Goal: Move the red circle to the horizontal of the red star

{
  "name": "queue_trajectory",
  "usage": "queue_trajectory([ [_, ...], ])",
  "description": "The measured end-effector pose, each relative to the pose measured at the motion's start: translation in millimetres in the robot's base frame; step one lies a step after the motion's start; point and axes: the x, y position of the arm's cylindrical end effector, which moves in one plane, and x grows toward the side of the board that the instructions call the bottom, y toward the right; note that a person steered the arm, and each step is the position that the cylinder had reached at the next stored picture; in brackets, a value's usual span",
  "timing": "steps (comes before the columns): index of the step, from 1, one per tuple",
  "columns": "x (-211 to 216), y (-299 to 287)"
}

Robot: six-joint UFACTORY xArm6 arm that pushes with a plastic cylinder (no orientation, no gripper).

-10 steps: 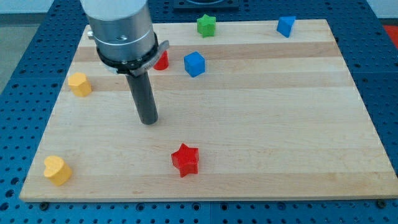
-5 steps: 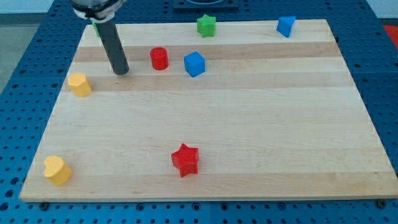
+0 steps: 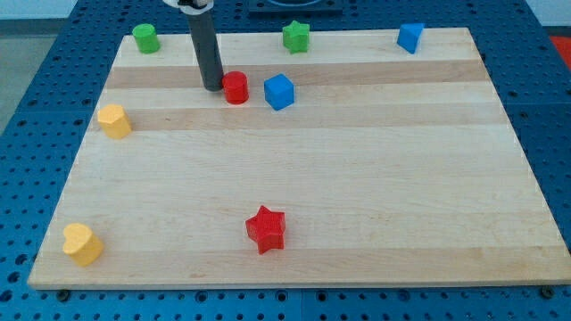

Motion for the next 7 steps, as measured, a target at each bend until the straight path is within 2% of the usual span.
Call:
queue_trajectory([
  [1, 28.2, 16.7],
  [3, 49.7, 43.6],
  [4, 33.6, 29.1],
  [5, 0.0, 29.2],
  [6, 0.4, 47.0],
  [7, 26.4, 57.4],
])
